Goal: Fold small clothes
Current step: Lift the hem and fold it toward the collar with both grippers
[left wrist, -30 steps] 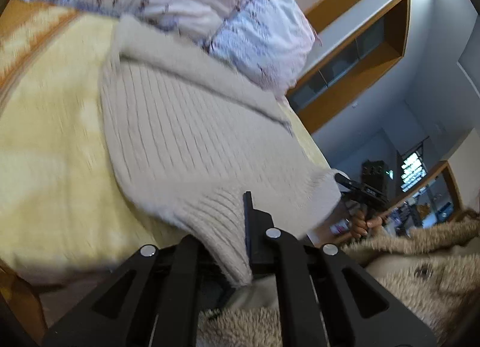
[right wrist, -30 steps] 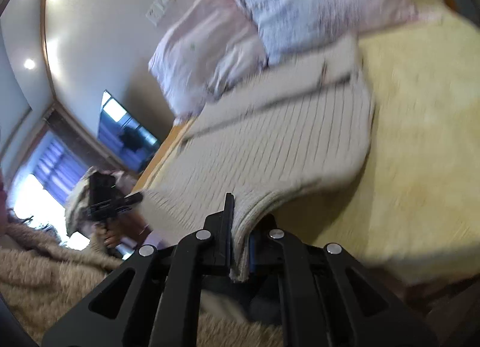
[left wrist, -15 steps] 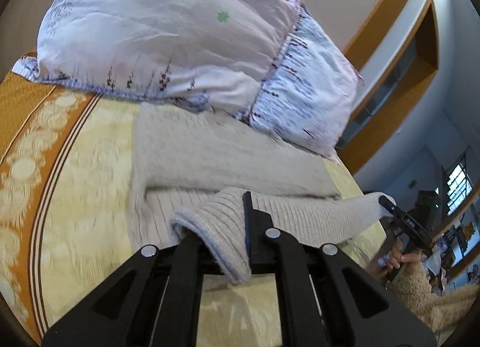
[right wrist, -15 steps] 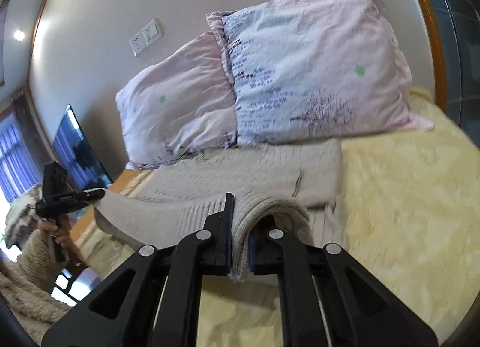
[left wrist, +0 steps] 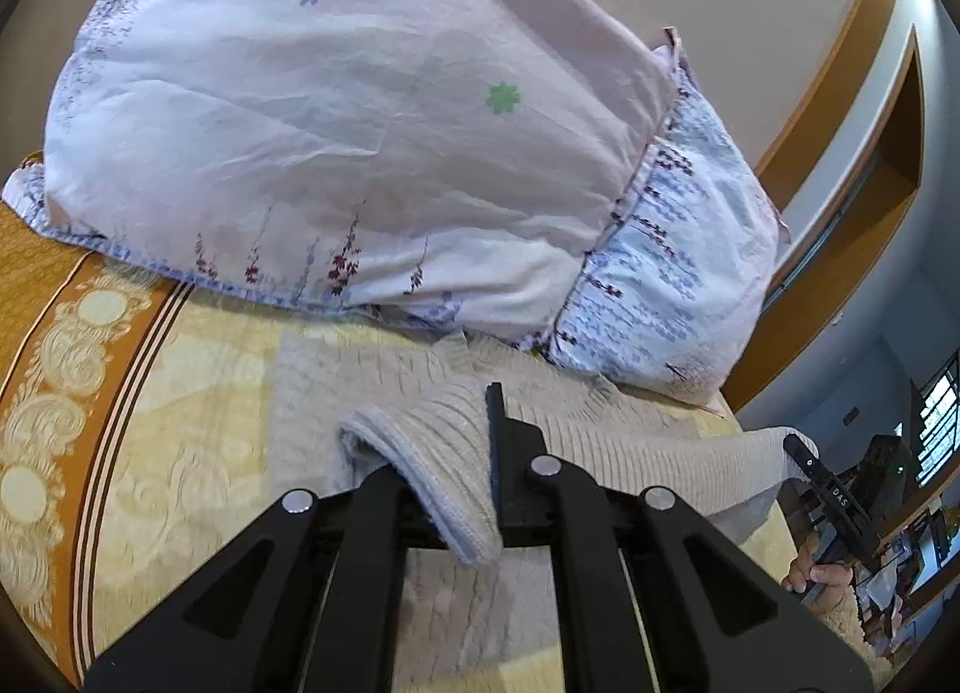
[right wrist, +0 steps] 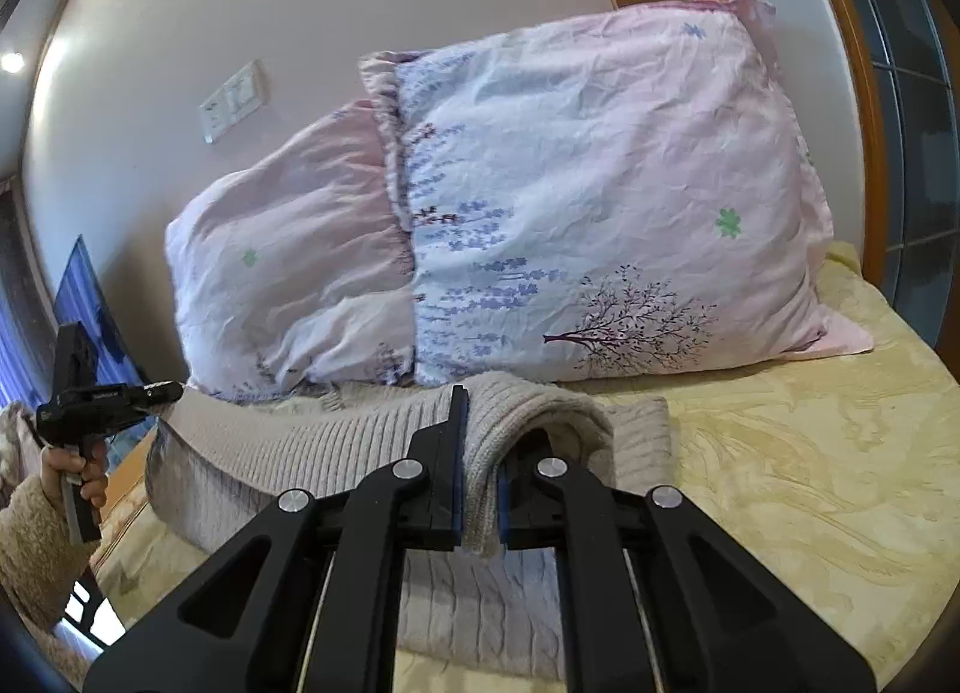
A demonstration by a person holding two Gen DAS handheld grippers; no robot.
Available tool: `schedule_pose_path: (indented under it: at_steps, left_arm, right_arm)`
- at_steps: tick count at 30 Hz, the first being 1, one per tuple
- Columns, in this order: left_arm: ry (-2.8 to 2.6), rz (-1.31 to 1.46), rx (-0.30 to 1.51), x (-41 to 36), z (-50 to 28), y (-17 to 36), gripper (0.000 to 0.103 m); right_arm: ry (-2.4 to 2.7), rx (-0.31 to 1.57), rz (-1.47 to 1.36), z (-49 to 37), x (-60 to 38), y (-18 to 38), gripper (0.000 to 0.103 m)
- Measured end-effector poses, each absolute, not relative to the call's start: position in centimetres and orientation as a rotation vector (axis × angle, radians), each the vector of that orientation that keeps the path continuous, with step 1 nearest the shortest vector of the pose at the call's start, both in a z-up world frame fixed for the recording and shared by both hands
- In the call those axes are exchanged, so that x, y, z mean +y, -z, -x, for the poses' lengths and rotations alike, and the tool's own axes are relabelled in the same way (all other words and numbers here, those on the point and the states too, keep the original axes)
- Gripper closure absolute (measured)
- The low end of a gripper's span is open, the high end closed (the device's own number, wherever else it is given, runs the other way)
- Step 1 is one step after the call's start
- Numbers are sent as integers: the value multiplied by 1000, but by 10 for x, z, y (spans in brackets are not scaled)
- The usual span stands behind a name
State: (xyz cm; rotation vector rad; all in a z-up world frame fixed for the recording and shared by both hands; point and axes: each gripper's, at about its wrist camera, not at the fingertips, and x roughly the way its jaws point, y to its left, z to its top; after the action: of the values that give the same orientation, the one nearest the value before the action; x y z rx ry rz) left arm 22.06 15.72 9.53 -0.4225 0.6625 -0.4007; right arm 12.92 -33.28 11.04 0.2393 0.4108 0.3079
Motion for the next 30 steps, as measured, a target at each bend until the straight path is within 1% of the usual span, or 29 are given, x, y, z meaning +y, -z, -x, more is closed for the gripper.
schedule_pose_path:
  at_steps: [2,5,7,12,14,16,17,18,19,20,21,24,27,30]
  left_arm:
    - [393,429,680,155,-238,-86,98]
    - [383,457,731,154,-260,-65,98]
    - [374,499,780,154,-277,-47,98]
    - [363,593,838,155,-301,-20,98]
    - [363,629,851,156,-305,-15,96]
    - [354,657,849,157,-307,-13,93]
    - [357,676,844,159,-307,-13,88]
    - [361,697,836,161,-306,-15,83]
    - [357,714,820,165,-303,-18,66]
    - [337,727,785,171,-296,-24,49]
    - [328,727,759,175,-292,-30,46]
    - [343,677,723,185,-274,-46,46]
    - [358,580,743,186,-255,-53,46]
    - [361,485,786,183,-239,-50,46]
  right_arm:
    - [-294,435,-259,-144,-335,-103,95]
    - [-249,529,-334,-172,-341,-81,95]
    - [-230,575,-368,-184,-344,-69,95]
    - [-162,676,-410,-210,-346,-48,95]
    - [-134,709,-438,-219,-349,-44,87]
    - [-110,726,-465,-225,-352,-45,59]
    - [-104,709,-487,-224,-354,-47,52]
    - [-95,695,-494,-222,-356,-49,42]
    - [-90,678,-500,-219,-358,-52,40]
    - [-92,663,-501,-213,-360,-56,40]
    - [-92,655,-503,-208,-363,-58,40]
    - [-99,649,-509,-191,-371,-62,41]
    - [-101,668,-505,-172,-381,-58,50]
    - [-95,695,-492,-155,-389,-52,53]
